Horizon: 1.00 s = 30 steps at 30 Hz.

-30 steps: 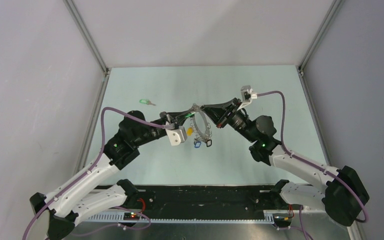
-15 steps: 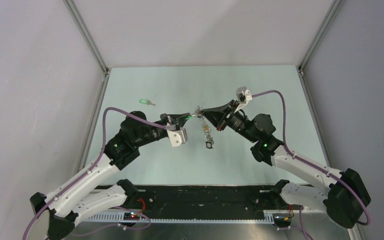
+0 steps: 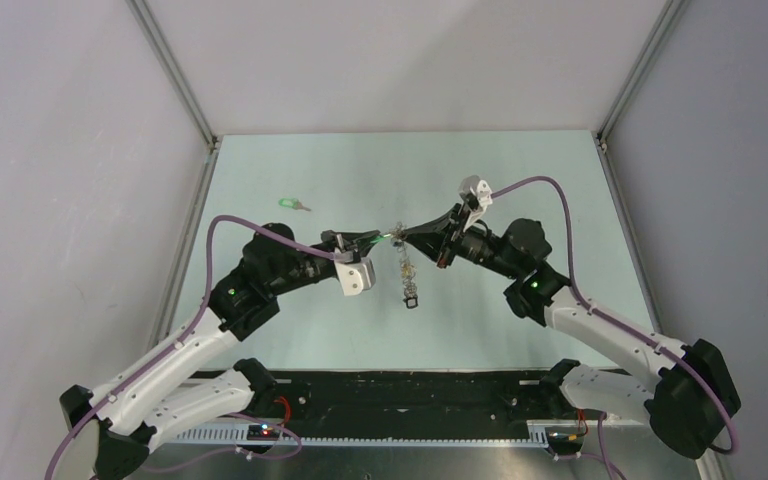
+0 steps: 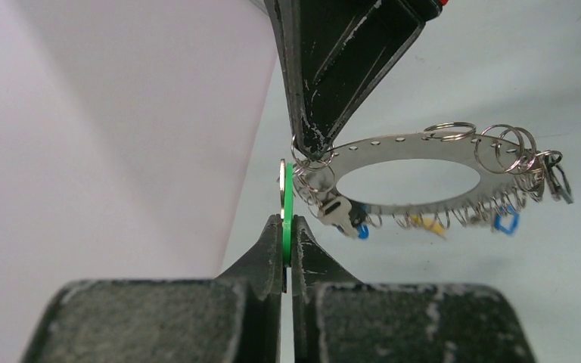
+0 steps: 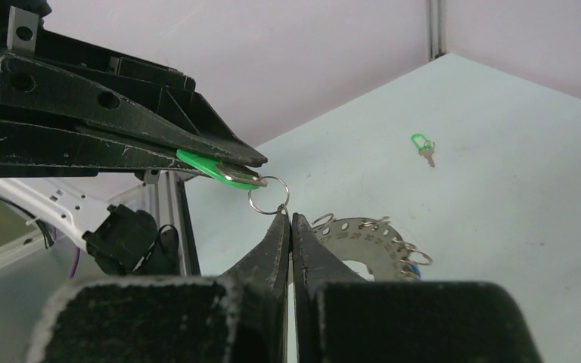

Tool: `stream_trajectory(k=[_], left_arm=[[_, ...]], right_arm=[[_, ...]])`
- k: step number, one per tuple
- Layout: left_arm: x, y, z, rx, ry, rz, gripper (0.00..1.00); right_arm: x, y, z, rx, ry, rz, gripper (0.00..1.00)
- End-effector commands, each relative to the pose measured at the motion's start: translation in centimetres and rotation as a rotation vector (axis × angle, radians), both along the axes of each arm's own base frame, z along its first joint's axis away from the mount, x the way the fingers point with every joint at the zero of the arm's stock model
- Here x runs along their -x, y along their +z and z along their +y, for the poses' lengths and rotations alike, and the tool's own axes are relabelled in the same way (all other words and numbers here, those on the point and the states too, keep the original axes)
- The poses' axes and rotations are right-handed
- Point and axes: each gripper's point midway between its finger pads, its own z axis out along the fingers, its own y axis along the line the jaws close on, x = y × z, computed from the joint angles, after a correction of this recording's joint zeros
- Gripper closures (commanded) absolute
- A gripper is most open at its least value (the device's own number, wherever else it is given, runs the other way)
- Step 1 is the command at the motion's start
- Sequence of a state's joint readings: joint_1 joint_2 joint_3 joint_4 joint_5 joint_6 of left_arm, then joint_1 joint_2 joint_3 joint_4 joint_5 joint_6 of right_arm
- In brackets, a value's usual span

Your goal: Remove the keys from the keyring

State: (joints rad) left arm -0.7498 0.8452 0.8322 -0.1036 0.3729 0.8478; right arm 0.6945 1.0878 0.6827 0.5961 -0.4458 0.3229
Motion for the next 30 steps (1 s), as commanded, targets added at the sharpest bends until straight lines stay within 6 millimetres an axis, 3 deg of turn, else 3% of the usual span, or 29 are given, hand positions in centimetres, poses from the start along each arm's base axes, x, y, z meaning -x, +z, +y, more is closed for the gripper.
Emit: stream_trajectory(k=[1,5,18,23,30], left_arm=[[0.2,3.3,0.5,0.065,0.004,-0.096,1.0],[0.2,3.2,0.4,0.064,0.0,-0.089,1.0],[-0.3,3.2,0.3,0.068,0.022,-0.073,1.0],[-1.0,3.4,0.5,0.073,0.058,-0.06,1.0],[-3.4,4.2,0.6,0.12,0.134,0.024,1.0]], right_arm=[[-0.3,-0.2,0.1,0.094,0.049,-0.026,1.0],[-0.2,-1.3,0.7,0.131,0.143,0.035,1.0],[-0.1,3.3,1.7,-0.152,0.559,0.33,1.0],[-0.7,4.1,1.7,-0.247,0.613,0.391,1.0],[-3.7,4.0,1.9,-0.331,0.555,0.47,1.0]])
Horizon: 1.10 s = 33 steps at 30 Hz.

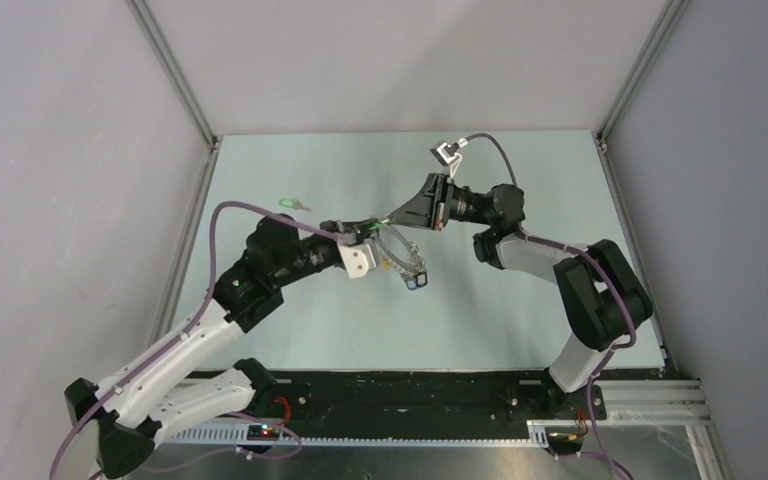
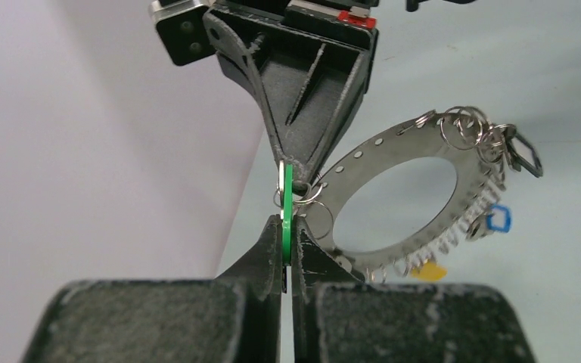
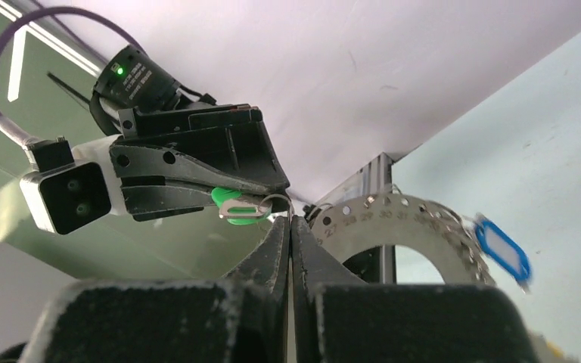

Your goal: Remove the keys from the keyring

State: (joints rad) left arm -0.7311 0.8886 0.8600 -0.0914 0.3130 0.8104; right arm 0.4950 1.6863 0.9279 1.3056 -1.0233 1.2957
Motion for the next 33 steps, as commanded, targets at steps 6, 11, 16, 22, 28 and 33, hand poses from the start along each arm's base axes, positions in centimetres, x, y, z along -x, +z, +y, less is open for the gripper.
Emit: stream_trajectory(k=[6,11,16,22,28,33], left_arm=[[-3.0,4.7,0.9,0.167,0.105,0.059,1.0],[-3.1,4.7,1.0,0.169,0.106,0.059,1.0],[-3.0,4.6,1.0,0.167,0.099,0.059,1.0],[-2.5,4.6,0.8,0.165,0.075,0.053,1.0],[-1.8,4.1,0.1,0.158,0.018,0.07,1.0],[-0.4,3.7,-1.0,0.145,-0.081,0.079,1.0]], right_arm=[[-3.3,4.4,-0.9,-0.174,-0.088,0.1,1.0],[-5.0,4.2,-1.0,-0.212,-0.104,0.266,1.0],[-5.3,4.3,-0.8,-0.235,-0.111,0.312,1.0],[-6.1,4.1,-1.1,-0.274,-0.167,0.357,1.0],[-6.2,4.3,-1.3,-0.32,-0.246,0.342,1.0],[-5.2,6.0,-1.6,-0.365,-0.316,0.209,1.0]])
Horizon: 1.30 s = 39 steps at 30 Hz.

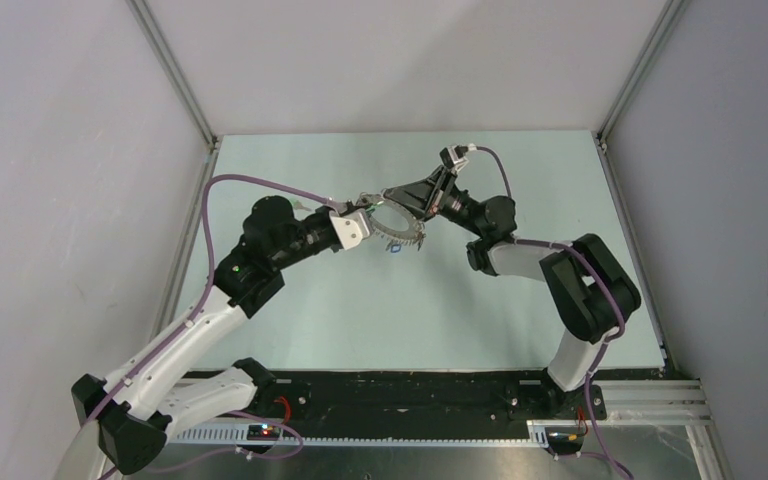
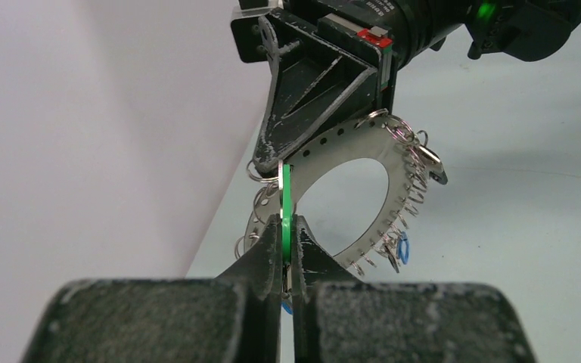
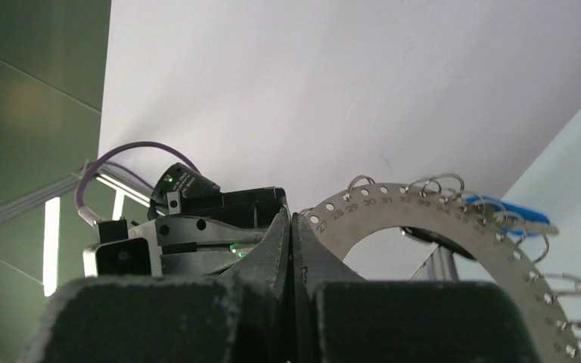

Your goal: Remove the keys from the keyring

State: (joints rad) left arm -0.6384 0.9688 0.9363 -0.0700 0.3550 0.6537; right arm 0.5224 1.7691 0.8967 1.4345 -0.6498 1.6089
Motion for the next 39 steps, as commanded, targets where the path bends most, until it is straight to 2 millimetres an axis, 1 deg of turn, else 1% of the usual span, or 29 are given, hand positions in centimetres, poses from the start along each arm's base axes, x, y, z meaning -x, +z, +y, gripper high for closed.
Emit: stream_trajectory(k=[1,4,5,7,9,10,11,16,19,22,27,32,35,36,38,39], left_arm=[[2.4,2.4,-1.5,0.056,-0.151,-0.052,1.0],[2.6,2.4,-1.6,0.057,-0.16,-0.052,1.0],[2.6,2.3,-1.5,0.056,-0.159,-0.051,1.0],[2.7,2.2,-1.6,0.058,-0.163,-0.045,1.0],[3.0,2.2,-1.8,0.062,-0.182,-0.04,1.0],[3.2,2.2,-1.9,0.063,-0.193,-0.039,1.0],[3.5,2.3,-2.0,0.063,-0.213,-0.039,1.0],[4.6,1.7,-2.8,0.047,-0.285,-0.051,1.0],[5.1,1.4,-3.1,0.041,-0.314,-0.055,1.0],[5.4,1.2,-3.3,0.039,-0.338,-0.052,1.0],[6.3,1.1,-3.6,0.03,-0.382,-0.079,1.0],[6.8,1.3,-3.3,0.018,-0.379,-0.131,1.0],[6.9,1.9,-2.9,0.021,-0.362,-0.16,1.0],[7.0,2.0,-2.8,0.022,-0.359,-0.166,1.0],[7.1,2.3,-2.6,0.026,-0.354,-0.179,1.0],[7.2,2.4,-2.5,0.027,-0.354,-0.183,1.0]], right_arm=[[-0.3,4.5,-2.0,-0.102,-0.188,-0.166,1.0],[0.2,5.3,-2.4,-0.103,-0.233,-0.24,1.0],[0.3,5.3,-2.5,-0.098,-0.244,-0.252,1.0],[0.9,5.7,-2.7,-0.09,-0.277,-0.313,1.0],[1.6,6.6,-3.0,-0.09,-0.319,-0.38,1.0],[1.7,6.5,-3.1,-0.078,-0.345,-0.41,1.0],[2.0,6.9,-3.1,-0.075,-0.365,-0.448,1.0],[3.0,7.2,-3.2,-0.063,-0.425,-0.53,1.0],[3.8,7.7,-3.0,-0.054,-0.463,-0.608,1.0],[4.4,8.1,-2.9,-0.053,-0.481,-0.649,1.0],[4.4,8.0,-3.0,-0.041,-0.513,-0.673,1.0],[4.4,7.6,-3.1,-0.02,-0.567,-0.693,1.0],[3.8,6.7,-2.8,0.033,-0.59,-0.673,1.0],[3.2,6.1,-2.7,0.077,-0.605,-0.651,1.0],[2.7,5.4,-2.6,0.139,-0.631,-0.642,1.0],[2.8,5.5,-2.7,0.151,-0.64,-0.645,1.0]])
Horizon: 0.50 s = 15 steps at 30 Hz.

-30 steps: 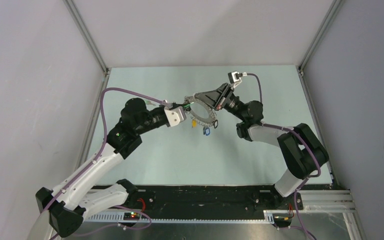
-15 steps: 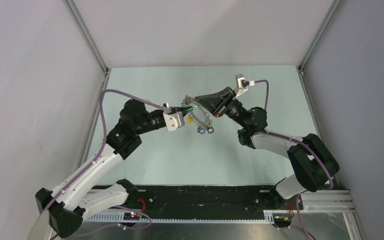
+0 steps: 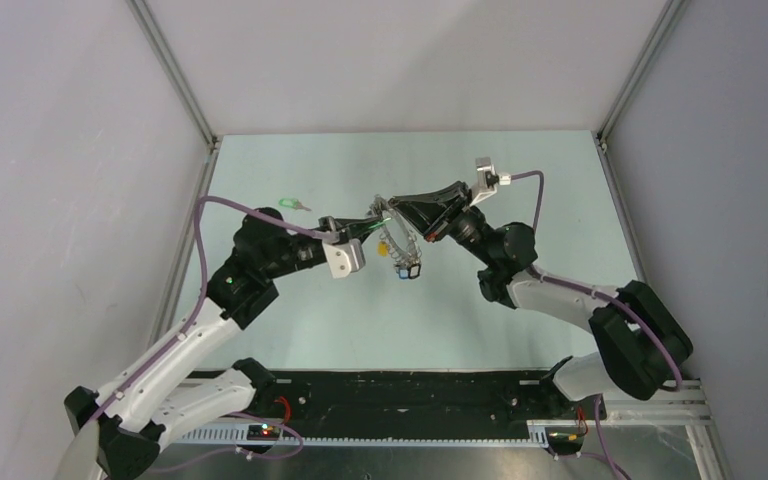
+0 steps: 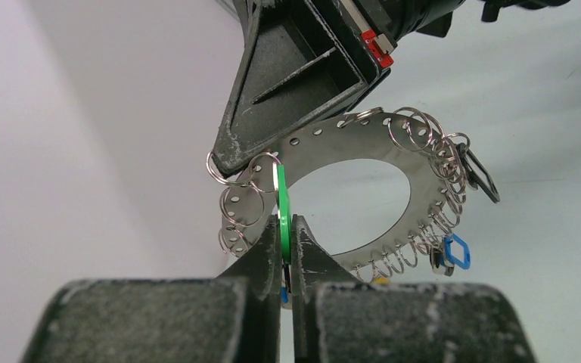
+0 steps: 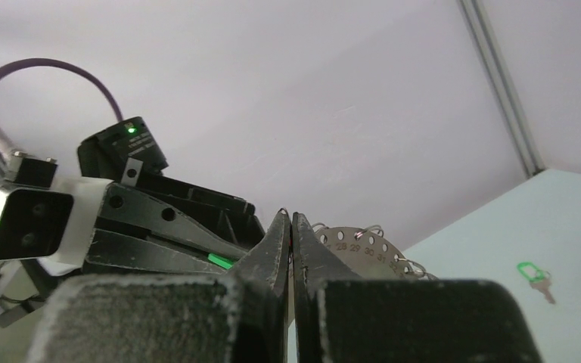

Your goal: Remove the keys from the keyring

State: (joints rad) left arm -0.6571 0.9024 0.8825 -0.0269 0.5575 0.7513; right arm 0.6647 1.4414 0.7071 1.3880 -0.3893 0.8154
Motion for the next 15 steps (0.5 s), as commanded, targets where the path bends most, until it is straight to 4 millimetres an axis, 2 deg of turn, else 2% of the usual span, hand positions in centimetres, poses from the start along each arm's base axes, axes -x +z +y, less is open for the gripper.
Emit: stream_trajectory(k=[1,12,15], left_arm=[[3.2,1.6,-0.8,0.027,-0.128,-0.062,1.0],[2.9,2.3,-0.2,0.04,-0.088,-0.073,1.0],[2.4,2.4,0.1,0.042,-0.06,-0.075,1.0]], right_arm=[[-2.5,0.4,-1.3,0.042,-0.222,-0.005,1.0],[-3.0,-1.8,-1.6,0.228,-0.335,-0.003,1.0],[-3.1,-3.0,-1.8,0.29,-0.348,0.014,1.0]])
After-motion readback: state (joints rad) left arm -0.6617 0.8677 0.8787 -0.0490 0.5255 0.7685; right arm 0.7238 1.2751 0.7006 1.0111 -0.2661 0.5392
